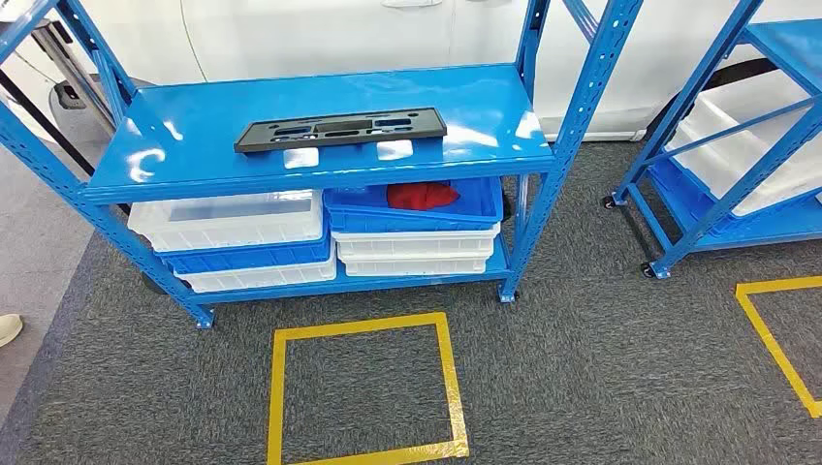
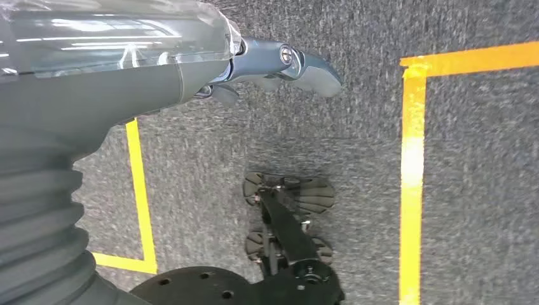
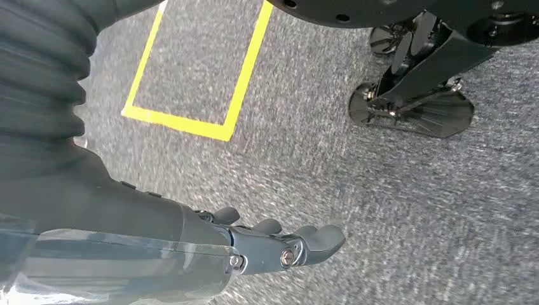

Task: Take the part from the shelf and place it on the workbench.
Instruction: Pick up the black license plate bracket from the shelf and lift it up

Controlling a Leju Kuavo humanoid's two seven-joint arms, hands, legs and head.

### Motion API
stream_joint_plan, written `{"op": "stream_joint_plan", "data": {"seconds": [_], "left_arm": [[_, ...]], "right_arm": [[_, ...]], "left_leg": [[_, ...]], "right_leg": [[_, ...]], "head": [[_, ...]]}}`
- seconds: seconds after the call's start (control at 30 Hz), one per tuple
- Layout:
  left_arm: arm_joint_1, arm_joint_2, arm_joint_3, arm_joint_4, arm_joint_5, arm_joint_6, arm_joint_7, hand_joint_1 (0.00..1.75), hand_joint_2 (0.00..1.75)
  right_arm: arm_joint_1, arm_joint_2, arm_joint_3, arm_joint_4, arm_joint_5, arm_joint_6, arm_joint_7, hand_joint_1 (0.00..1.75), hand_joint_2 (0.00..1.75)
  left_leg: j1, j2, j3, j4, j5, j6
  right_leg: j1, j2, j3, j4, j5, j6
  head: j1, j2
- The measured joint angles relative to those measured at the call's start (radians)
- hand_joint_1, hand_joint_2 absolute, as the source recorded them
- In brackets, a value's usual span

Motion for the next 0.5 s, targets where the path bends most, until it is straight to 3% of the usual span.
{"op": "stream_joint_plan", "data": {"seconds": [0.1,0.23,0.3,0.37,0.4,0.43,0.5], "left_arm": [[-0.007,-0.001,0.035,0.006,-0.023,-0.001,-0.013,0.00,0.00],[-0.024,-0.003,0.128,0.018,-0.074,0.000,-0.039,0.00,0.00],[-0.031,-0.006,0.158,0.023,-0.090,0.001,-0.047,0.00,0.00],[-0.035,-0.007,0.181,0.027,-0.101,0.003,-0.051,0.00,0.00],[-0.036,-0.007,0.194,0.029,-0.107,0.005,-0.053,0.00,0.00],[-0.037,-0.008,0.207,0.032,-0.112,0.007,-0.054,0.00,0.00],[-0.038,-0.010,0.231,0.036,-0.121,0.010,-0.057,0.00,0.00]], "right_arm": [[-0.011,0.008,-0.022,0.004,0.035,0.007,-0.031,0.00,1.75],[-0.034,0.021,-0.040,-0.018,0.067,0.038,-0.125,0.00,0.00],[-0.040,0.021,-0.034,-0.046,0.052,0.054,-0.161,0.00,0.00],[-0.044,0.020,-0.023,-0.082,0.026,0.069,-0.185,0.00,0.00],[-0.044,0.019,-0.017,-0.106,0.010,0.077,-0.198,0.00,0.00],[-0.043,0.017,-0.011,-0.131,-0.005,0.086,-0.209,0.00,0.00],[-0.045,0.013,0.004,-0.187,-0.037,0.103,-0.231,0.00,0.00]], "left_leg": [[-0.003,0.000,-0.003,0.008,-0.004,0.010],[0.004,0.003,0.013,-0.028,0.014,0.025],[0.011,0.008,0.028,-0.054,0.028,0.030],[0.011,0.009,0.027,-0.054,0.028,0.031],[0.012,0.009,0.026,-0.050,0.026,0.029],[0.013,0.009,0.025,-0.045,0.022,0.026],[0.019,0.007,0.023,-0.025,0.010,0.015]], "right_leg": [[-0.004,0.000,0.000,-0.002,0.002,0.006],[-0.002,-0.001,0.003,-0.001,-0.001,0.018],[-0.003,0.000,-0.032,0.074,-0.047,0.022],[-0.008,0.000,-0.098,0.200,-0.105,0.030],[-0.012,0.000,-0.121,0.243,-0.113,0.035],[-0.016,0.000,-0.126,0.247,-0.100,0.040],[-0.026,0.000,-0.083,0.149,-0.030,0.051]], "head": [[0.000,0.000],[0.000,0.000],[0.000,0.000],[0.000,0.000],[0.000,0.000],[0.000,0.000],[0.000,0.000]]}}
